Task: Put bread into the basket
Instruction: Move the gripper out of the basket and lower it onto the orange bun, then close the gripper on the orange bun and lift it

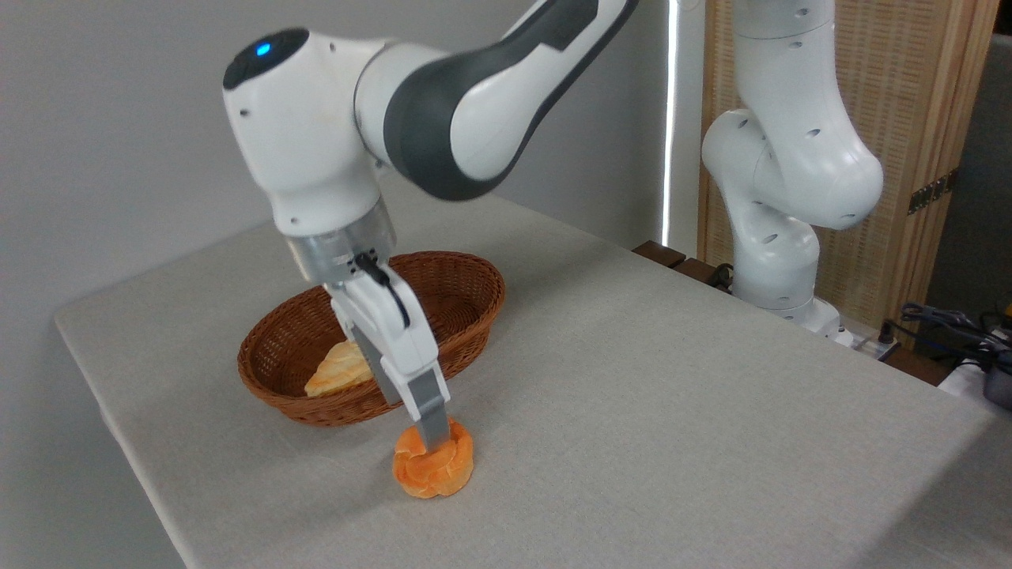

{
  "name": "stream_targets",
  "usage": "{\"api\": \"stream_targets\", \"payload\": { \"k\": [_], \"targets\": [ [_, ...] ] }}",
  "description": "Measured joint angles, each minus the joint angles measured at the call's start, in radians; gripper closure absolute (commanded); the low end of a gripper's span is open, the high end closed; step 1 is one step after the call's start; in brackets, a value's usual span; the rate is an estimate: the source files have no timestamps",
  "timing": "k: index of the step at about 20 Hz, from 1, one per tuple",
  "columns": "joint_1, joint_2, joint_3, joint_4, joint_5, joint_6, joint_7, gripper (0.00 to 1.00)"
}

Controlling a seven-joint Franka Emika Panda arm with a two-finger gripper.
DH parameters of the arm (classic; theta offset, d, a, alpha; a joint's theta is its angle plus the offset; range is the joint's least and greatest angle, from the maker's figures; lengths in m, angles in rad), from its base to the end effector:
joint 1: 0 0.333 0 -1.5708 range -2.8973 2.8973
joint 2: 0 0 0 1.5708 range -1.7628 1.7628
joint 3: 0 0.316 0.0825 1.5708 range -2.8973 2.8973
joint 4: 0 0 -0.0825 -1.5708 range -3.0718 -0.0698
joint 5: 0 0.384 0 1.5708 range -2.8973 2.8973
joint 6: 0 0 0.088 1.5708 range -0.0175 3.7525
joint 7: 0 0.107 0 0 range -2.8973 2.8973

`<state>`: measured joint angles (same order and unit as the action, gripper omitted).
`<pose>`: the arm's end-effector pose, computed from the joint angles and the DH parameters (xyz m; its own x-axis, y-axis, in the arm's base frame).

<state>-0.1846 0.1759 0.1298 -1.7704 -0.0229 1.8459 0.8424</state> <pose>0.5995 -0.0386 0.4511 0.6255 -0.7773 -0.0667 -0.7740 -0.6291 0.0728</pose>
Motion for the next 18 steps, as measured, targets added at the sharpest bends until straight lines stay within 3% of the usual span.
{"api": "stream_targets", "payload": {
  "k": [7,18],
  "targets": [
    [0.001,0.05,0.001,0.0,0.001,0.036,0.013,0.0],
    [0.019,0.057,0.013,0.0,0.004,0.044,0.17,0.0]
  ]
}}
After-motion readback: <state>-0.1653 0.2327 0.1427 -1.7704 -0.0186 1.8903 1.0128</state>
